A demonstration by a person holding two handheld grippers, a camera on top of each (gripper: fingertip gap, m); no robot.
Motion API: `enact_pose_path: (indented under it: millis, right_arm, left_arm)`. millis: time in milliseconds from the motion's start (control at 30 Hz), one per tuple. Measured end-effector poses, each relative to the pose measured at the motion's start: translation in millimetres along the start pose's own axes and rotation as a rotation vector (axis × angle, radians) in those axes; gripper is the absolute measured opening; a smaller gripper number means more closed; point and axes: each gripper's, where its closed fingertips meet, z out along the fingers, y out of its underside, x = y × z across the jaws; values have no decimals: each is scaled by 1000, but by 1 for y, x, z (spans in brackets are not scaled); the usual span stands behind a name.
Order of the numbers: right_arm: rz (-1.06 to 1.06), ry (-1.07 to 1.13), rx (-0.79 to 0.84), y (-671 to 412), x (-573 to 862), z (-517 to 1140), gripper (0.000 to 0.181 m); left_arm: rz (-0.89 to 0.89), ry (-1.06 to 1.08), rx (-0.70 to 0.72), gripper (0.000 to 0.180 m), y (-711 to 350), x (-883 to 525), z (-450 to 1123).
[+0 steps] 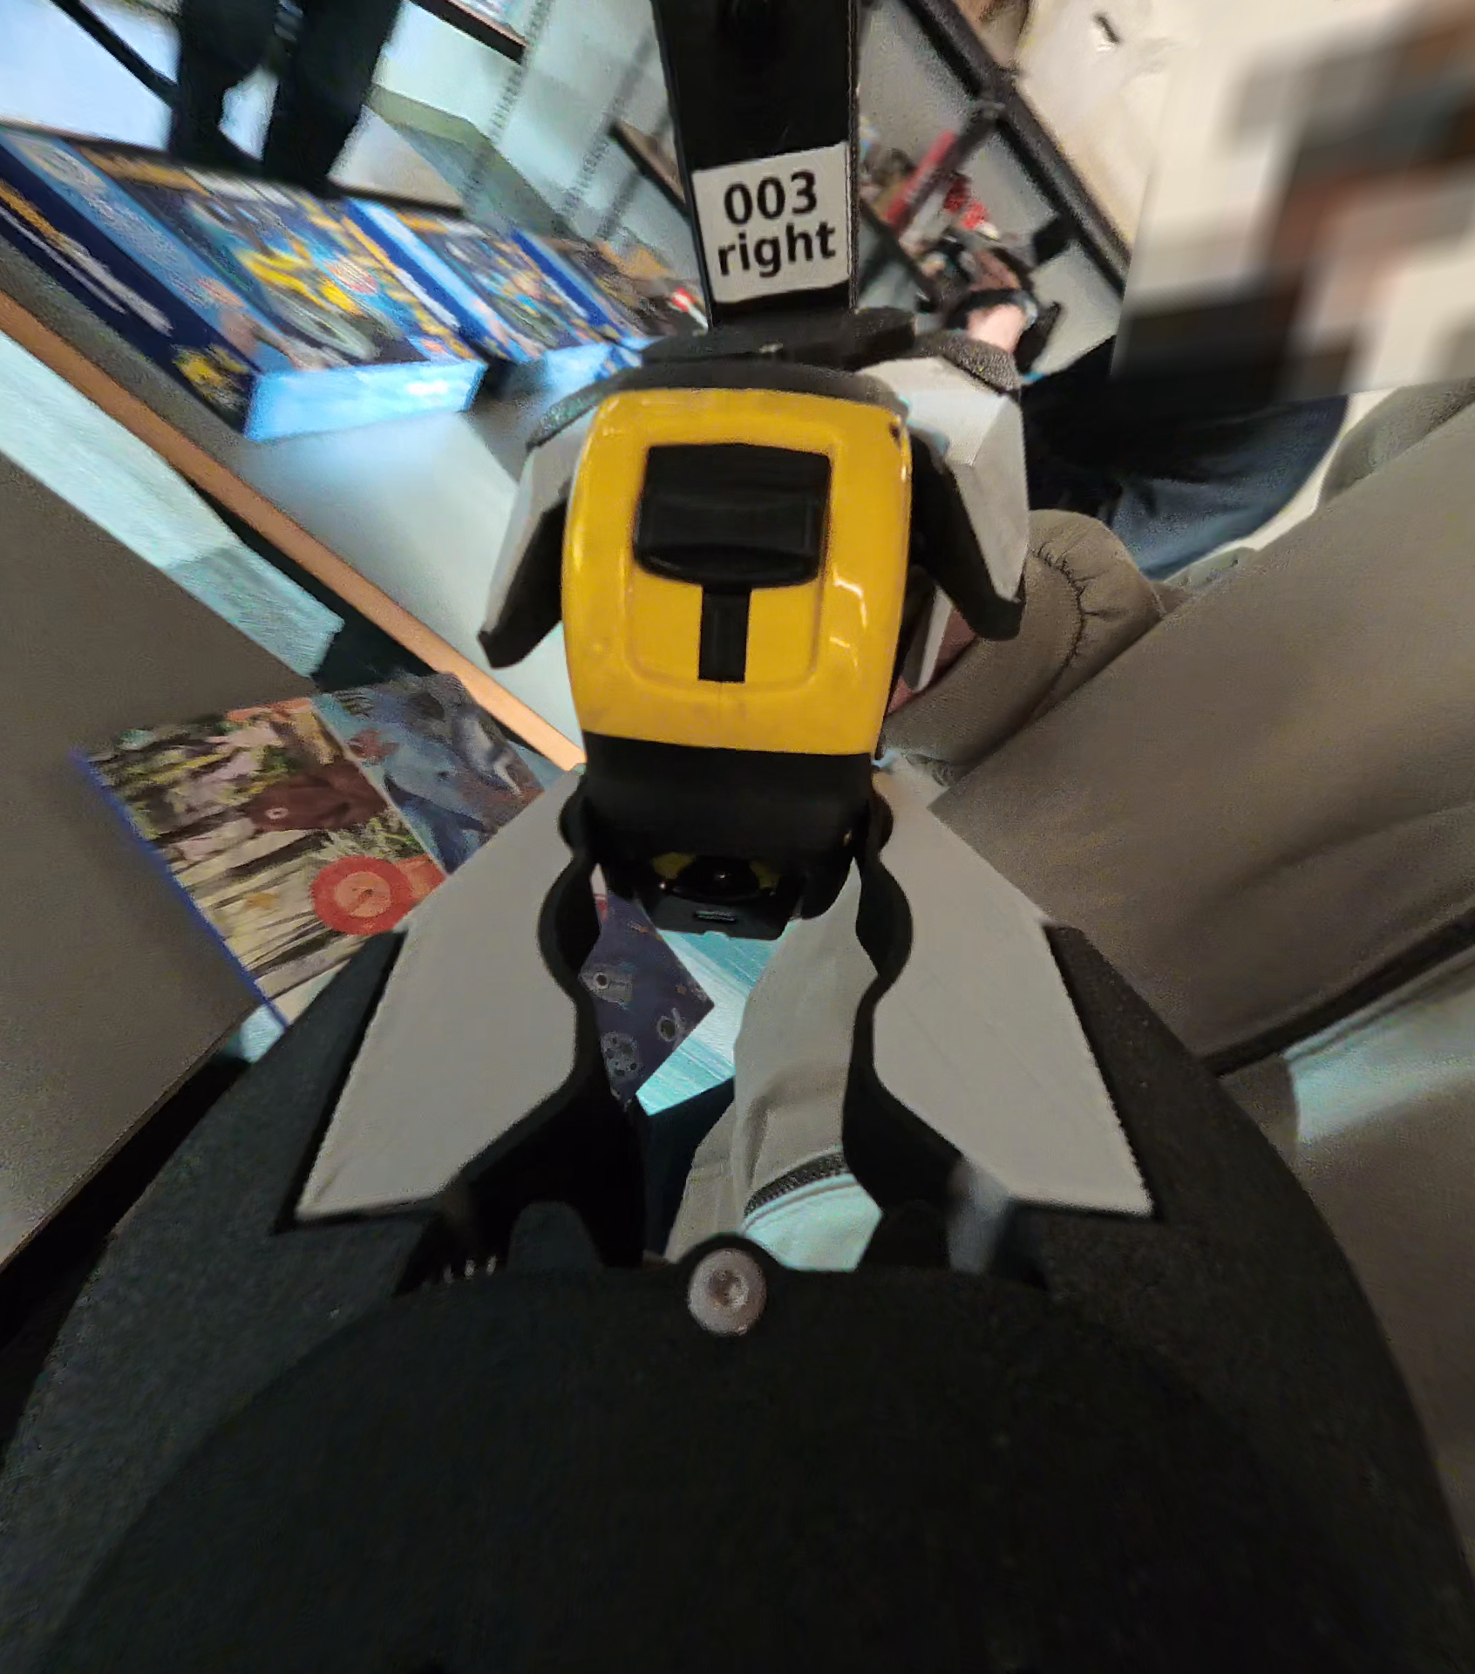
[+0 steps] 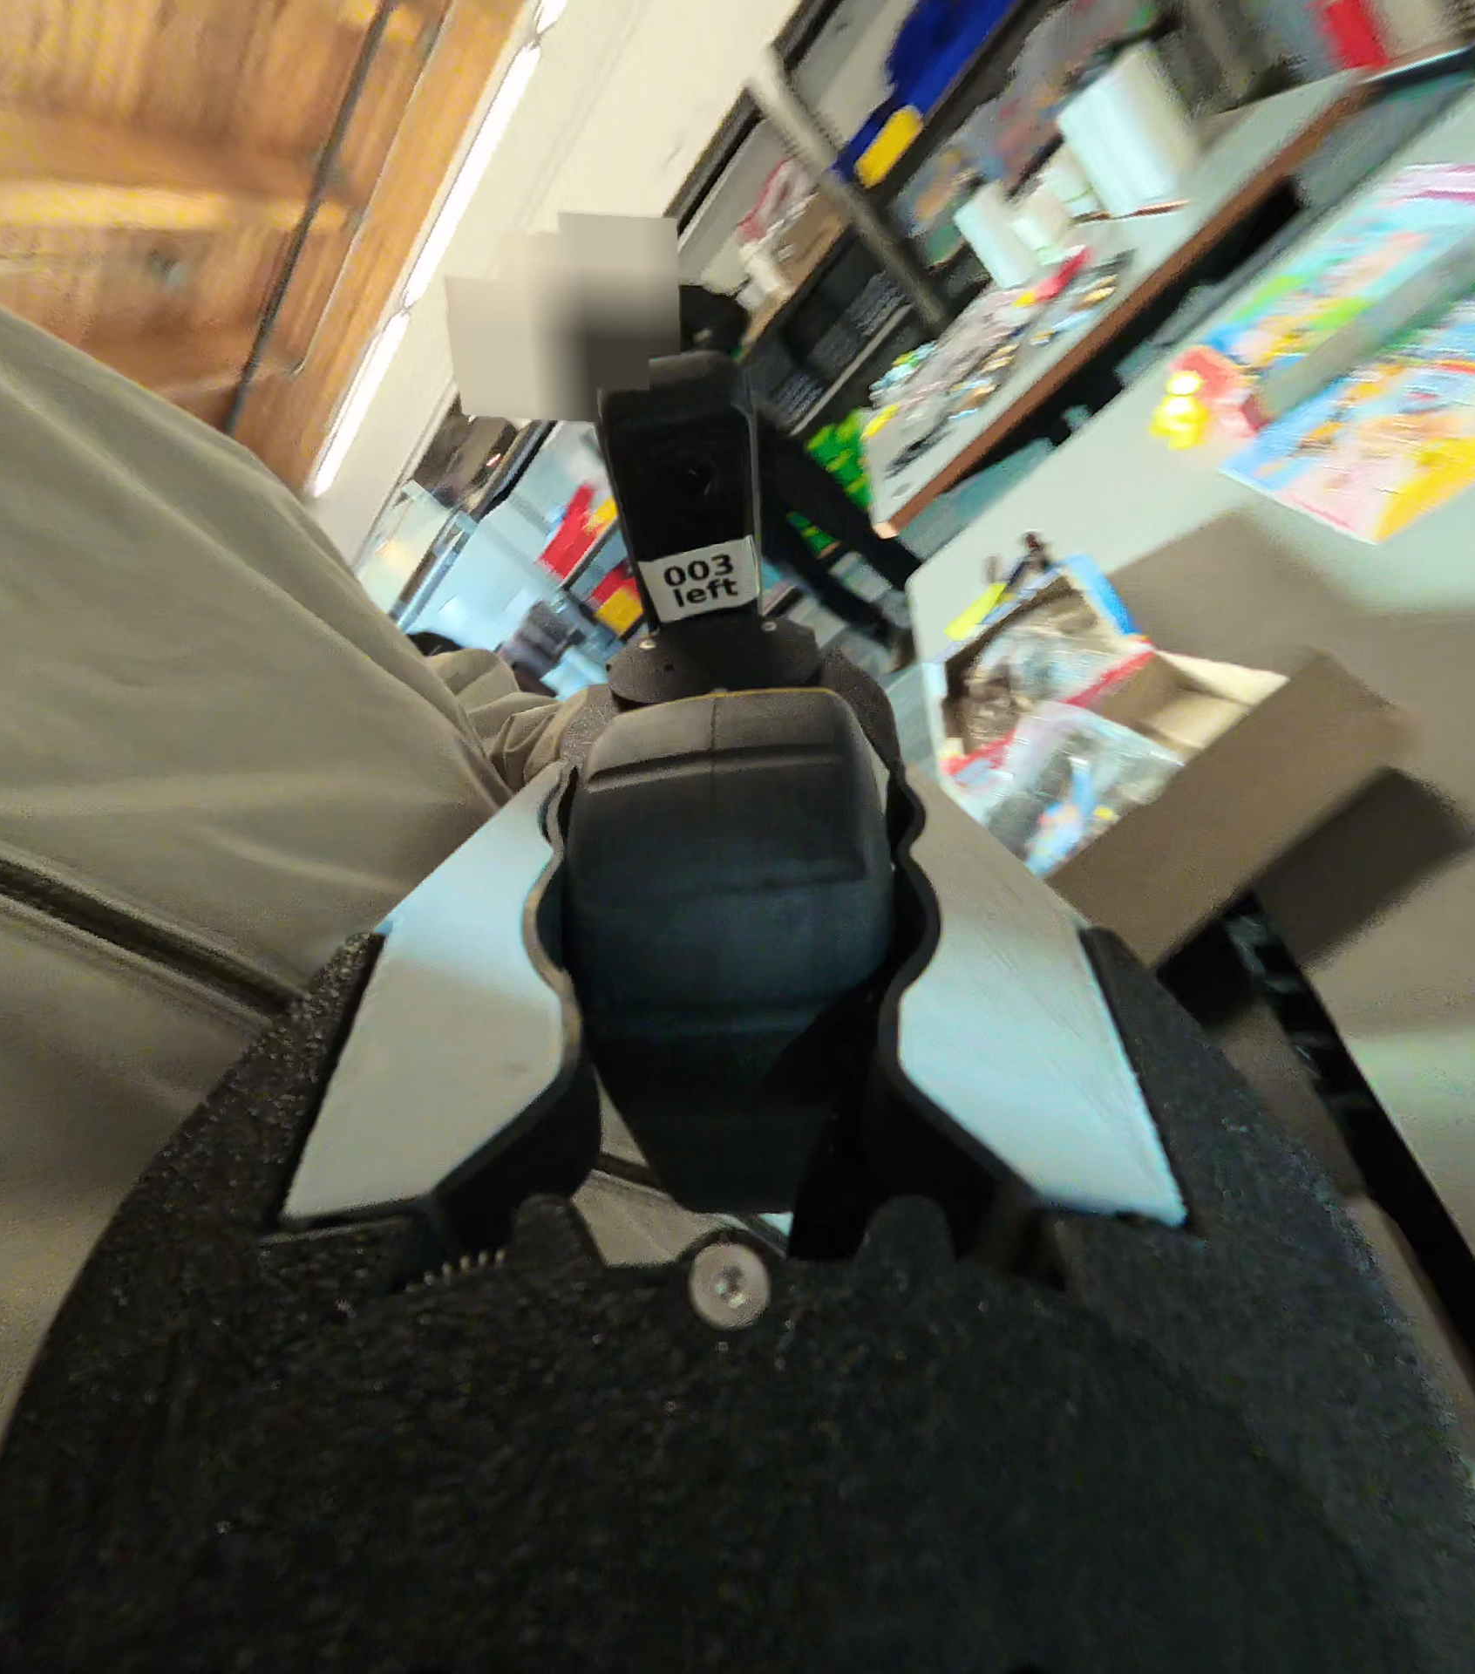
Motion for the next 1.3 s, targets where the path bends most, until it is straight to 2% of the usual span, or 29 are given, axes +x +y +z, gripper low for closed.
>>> enact_pose_path:
  millis: [167, 400, 667, 833, 1033, 1300]
  right_arm:
    - [-73, -271, -157, -10, -86, 53, 66]
    - [-121, -608, -438, 32, -204, 146, 66]
    - [-234, -979, -809, 139, -356, 253, 67]
    - [-235, -1202, -946, 218, -454, 293, 66]
    - [-218, -1442, -1160, 308, -546, 313, 66]
    - [-188, -1887, -1554, 413, -625, 296, 67]
  left_arm:
    - [12, -291, 126, 55, -15, 64, -60]
    - [-27, -669, 369, 55, 17, 158, -159]
    - [-48, -1085, 676, 55, 111, 291, -276]
    - [-76, -1328, 826, 55, 182, 386, -325]
    - [-162, -1599, 1043, 55, 262, 480, -356]
    - [-377, -2024, 1328, 56, 362, 572, -359]
